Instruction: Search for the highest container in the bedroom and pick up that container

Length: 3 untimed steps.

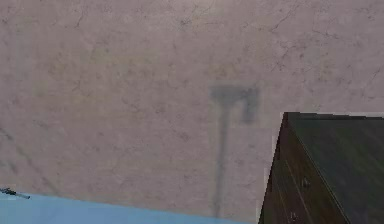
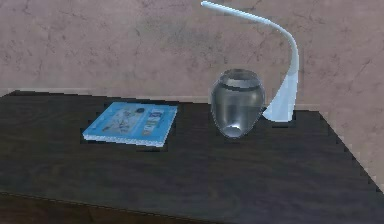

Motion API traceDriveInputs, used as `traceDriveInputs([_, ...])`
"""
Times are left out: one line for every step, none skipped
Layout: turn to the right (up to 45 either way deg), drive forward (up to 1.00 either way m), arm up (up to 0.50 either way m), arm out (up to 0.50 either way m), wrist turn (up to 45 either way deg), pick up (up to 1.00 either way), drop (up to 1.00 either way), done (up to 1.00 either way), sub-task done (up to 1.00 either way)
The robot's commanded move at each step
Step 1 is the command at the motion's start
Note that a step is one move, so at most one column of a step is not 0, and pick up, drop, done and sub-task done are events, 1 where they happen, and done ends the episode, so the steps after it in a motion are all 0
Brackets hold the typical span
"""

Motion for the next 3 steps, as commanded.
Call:
traceDriveInputs([12.0, 0.0, 0.0, 0.0, 0.0, 0.0, 0.0, 0.0, 0.0])
traceDriveInputs([0.0, 0.0, 0.5, 0.0, 0.0, 0.0, 0.0, 0.0, 0.0])
traceDriveInputs([0.0, 0.0, 0.38, 0.0, 0.0, 0.0, 0.0, 0.0, 0.0])
